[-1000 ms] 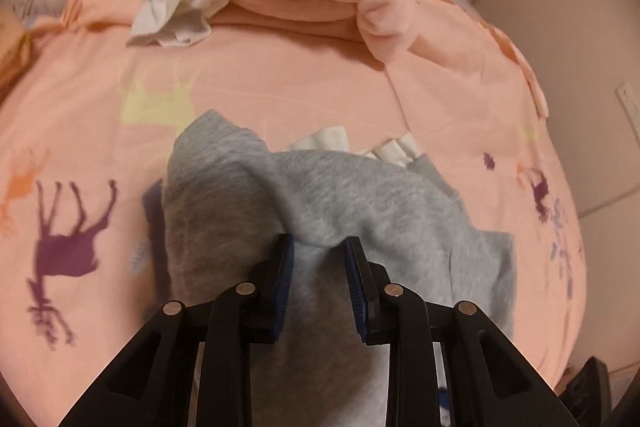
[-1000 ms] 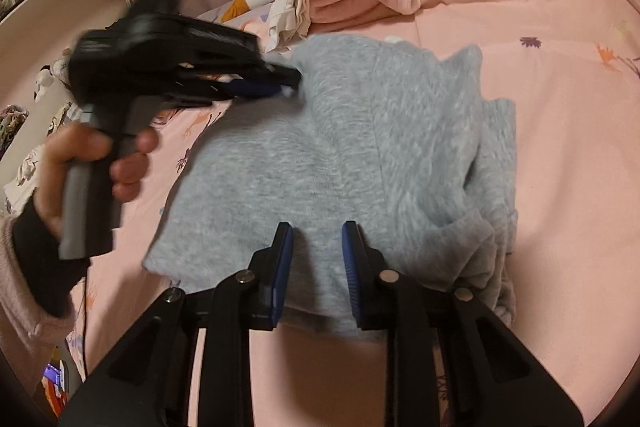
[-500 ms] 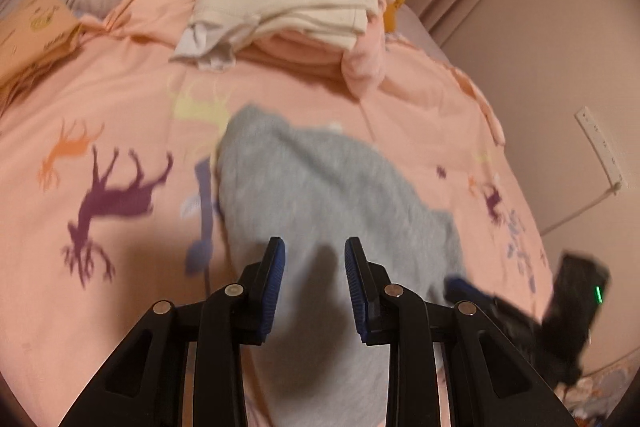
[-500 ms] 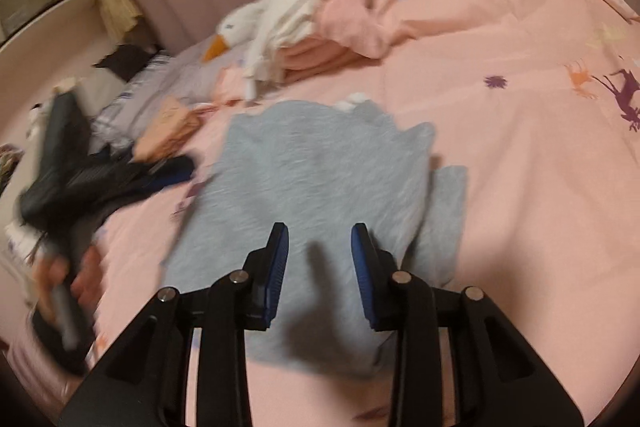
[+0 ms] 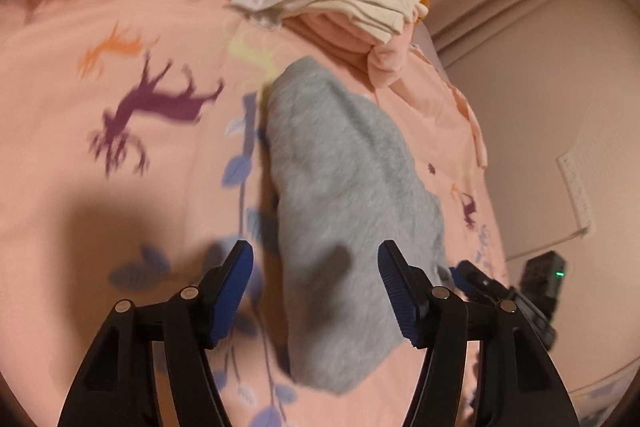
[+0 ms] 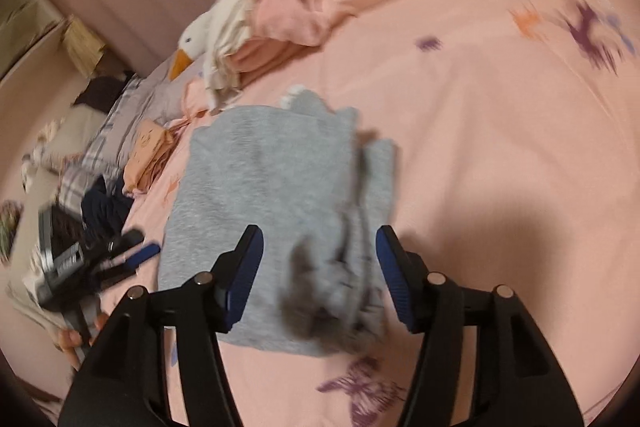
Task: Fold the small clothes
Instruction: 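Move both tools to the grey sweatshirt's edge and grasp it, then lift the grasped edge with both tools and fold it over the sweatshirt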
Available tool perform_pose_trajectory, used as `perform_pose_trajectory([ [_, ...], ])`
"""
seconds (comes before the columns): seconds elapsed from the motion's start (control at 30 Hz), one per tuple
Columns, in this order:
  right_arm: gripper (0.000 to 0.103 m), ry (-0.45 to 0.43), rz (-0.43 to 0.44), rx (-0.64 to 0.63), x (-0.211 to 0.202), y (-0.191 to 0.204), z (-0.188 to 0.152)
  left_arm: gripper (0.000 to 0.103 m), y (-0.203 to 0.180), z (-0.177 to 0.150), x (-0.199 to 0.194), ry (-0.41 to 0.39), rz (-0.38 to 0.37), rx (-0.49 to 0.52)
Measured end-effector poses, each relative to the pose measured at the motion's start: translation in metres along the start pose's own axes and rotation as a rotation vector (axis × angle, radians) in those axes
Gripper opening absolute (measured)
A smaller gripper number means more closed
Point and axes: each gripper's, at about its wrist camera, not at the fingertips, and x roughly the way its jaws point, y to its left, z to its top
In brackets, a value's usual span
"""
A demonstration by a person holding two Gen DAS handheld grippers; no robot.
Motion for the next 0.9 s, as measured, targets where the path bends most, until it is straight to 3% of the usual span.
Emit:
perform_pose_trajectory([
  [0.1, 0.062, 0.041, 0.067, 0.107, 0.002, -0.022, -0.003, 0.063, 0.011, -0.004, 0.006, 0.044, -0.074, -0.058],
  [0.2, 0.065, 0.069, 0.110, 0.163, 0.009, -0.029, -0.007, 0.063, 0.018, -0.005, 0.014, 0.060, -0.100, -0.101],
  [0.5, 0.066, 0.128, 0.145, 0.148, 0.038, -0.016, 0.000, 0.063, 0.016, -0.011, 0.045, 0.123, -0.196, -0.149],
  [0.9, 0.066, 0.134, 0.177, 0.117, 0.054, -0.011, 0.011, 0.067, -0.002, -0.010, 0.060, 0.126, -0.125, -0.074],
])
